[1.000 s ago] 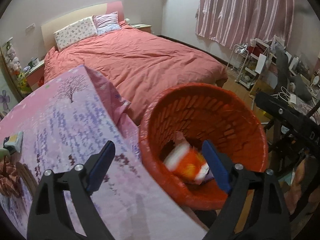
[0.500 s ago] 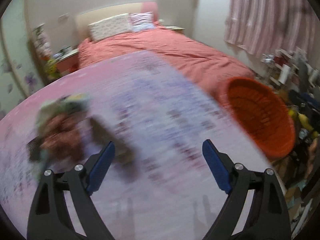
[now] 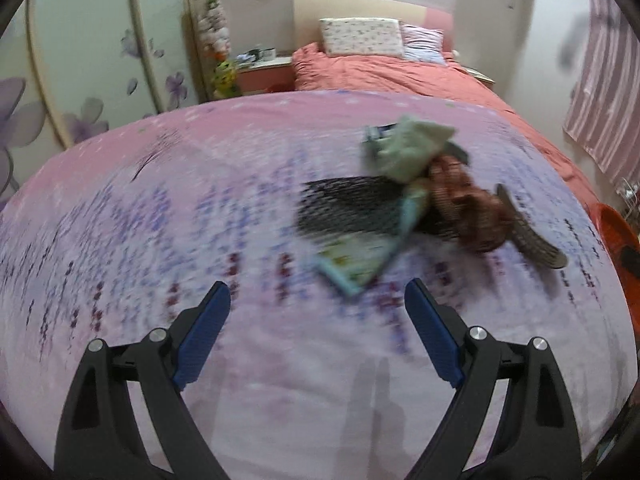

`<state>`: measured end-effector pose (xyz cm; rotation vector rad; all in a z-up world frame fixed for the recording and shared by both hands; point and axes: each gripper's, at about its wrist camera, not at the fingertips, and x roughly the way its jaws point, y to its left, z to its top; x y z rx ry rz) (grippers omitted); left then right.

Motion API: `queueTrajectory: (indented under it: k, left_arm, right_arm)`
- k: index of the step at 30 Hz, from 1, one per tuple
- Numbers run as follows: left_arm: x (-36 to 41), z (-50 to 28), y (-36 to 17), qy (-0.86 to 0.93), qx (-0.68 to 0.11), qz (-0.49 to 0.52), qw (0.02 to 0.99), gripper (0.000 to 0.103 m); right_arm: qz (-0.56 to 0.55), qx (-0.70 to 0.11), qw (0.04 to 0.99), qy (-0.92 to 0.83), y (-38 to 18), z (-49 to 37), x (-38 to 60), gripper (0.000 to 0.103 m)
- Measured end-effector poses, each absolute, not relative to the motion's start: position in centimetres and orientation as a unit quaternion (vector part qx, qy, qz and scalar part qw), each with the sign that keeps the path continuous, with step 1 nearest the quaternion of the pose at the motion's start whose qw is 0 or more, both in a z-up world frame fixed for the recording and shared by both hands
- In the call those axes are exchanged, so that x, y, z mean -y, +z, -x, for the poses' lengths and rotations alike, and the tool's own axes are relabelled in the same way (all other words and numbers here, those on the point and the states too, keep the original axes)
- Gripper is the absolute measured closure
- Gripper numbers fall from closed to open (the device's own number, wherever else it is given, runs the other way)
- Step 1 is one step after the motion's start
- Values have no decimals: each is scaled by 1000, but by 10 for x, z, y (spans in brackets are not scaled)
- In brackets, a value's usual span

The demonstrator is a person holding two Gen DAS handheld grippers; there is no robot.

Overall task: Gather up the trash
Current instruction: 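Grasp the brown plaid cloth with the left tool while the right tool grasps the brown slipper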

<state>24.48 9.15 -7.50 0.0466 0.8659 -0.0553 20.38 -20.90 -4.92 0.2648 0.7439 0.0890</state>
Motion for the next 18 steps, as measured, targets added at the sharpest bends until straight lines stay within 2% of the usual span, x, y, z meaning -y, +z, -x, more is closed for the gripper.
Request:
queueTrajectory:
  k: [3, 8, 11, 14, 15, 18]
  left_arm:
    - [-110, -244, -77, -21, -422, -15, 906, 16]
    - [-131, -244, -79, -21, -421, -9, 907, 16]
    - [-131, -245, -81, -26, -422, -1, 906, 16]
    - [-131, -249, -81, -34, -423, 7, 905, 16]
    - [-127, -251, -81, -35, -423, 9, 905, 16]
    - [-118, -258, -79, -44, -423, 14, 905, 18]
  right_arm:
    - [-99, -385, 916, 58, -58, -224, 179, 30]
    - [-79, -415, 904, 61, -71, -252, 154, 32]
    - [-65, -427, 900, 54, -75, -263, 144, 38]
    - [-54, -427, 901, 50, -74, -266, 136, 54]
    - [-47, -428, 902, 46, -73, -266, 133, 68]
    - [-49, -427, 902, 44, -72, -263, 134, 71]
